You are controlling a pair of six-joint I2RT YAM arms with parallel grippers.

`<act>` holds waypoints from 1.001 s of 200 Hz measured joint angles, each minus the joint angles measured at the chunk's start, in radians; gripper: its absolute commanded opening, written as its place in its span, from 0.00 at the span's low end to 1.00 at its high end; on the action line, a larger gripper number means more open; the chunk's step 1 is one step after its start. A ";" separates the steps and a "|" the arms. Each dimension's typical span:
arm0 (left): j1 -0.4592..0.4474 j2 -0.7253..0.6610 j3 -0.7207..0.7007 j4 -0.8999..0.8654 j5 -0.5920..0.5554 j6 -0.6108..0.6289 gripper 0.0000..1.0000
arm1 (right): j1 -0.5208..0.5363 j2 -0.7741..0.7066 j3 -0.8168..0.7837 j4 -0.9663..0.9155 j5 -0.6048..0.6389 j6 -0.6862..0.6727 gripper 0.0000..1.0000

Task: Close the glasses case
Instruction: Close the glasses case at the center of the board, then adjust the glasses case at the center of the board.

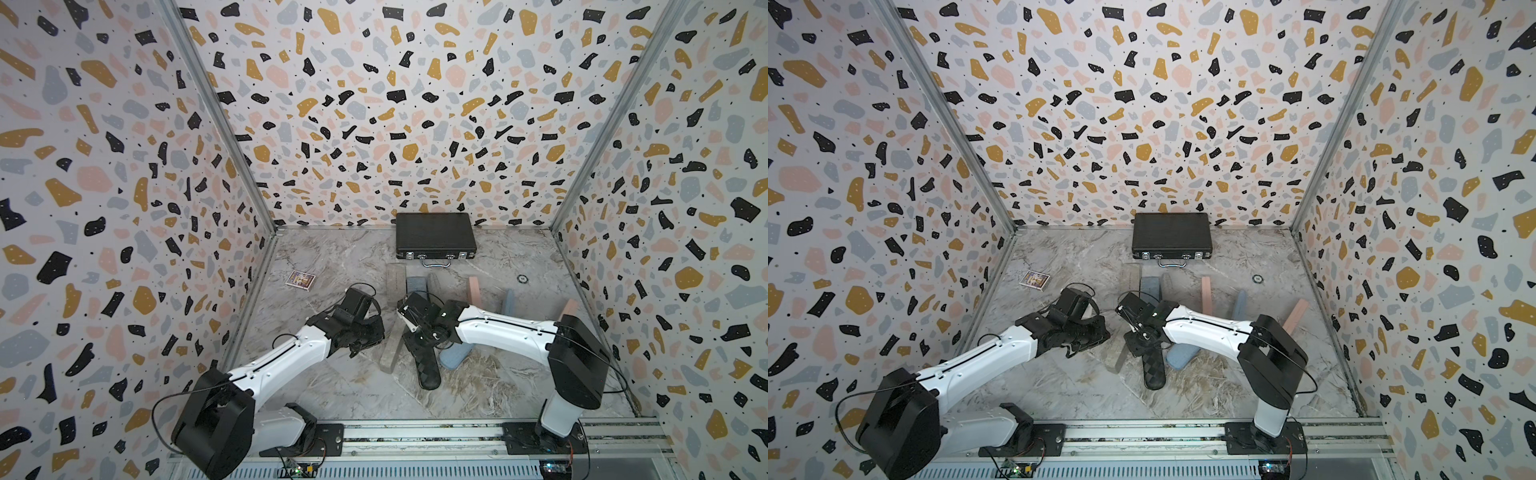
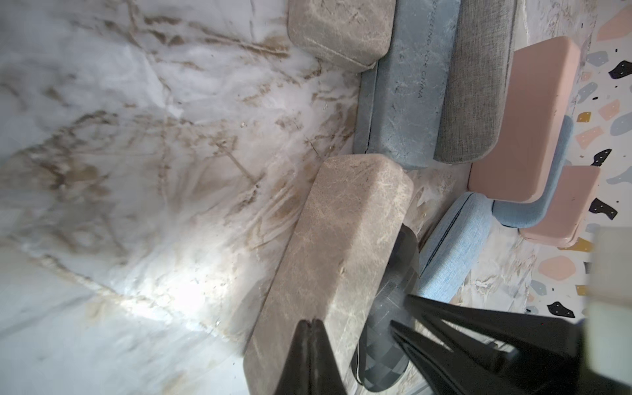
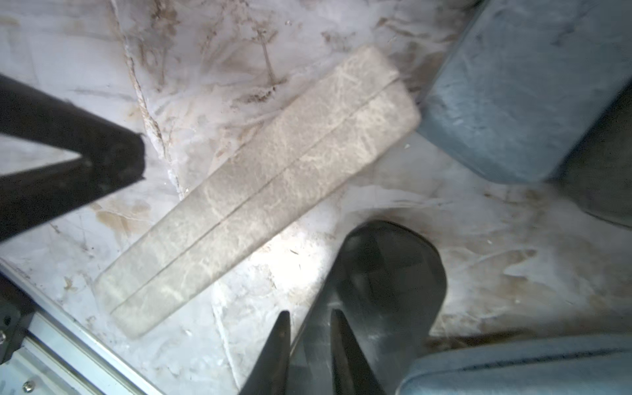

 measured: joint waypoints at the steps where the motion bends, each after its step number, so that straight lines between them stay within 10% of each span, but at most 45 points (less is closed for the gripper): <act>1: 0.000 -0.002 0.000 -0.002 -0.002 -0.001 0.23 | 0.000 -0.003 -0.001 -0.001 0.002 0.001 0.33; 75: 0.000 -0.177 0.033 -0.202 -0.111 0.049 0.98 | 0.000 -0.367 -0.167 -0.129 0.172 0.085 0.67; 200: -0.042 0.010 0.172 -0.371 -0.137 0.206 0.99 | -0.022 -0.448 -0.284 -0.269 0.329 0.163 0.75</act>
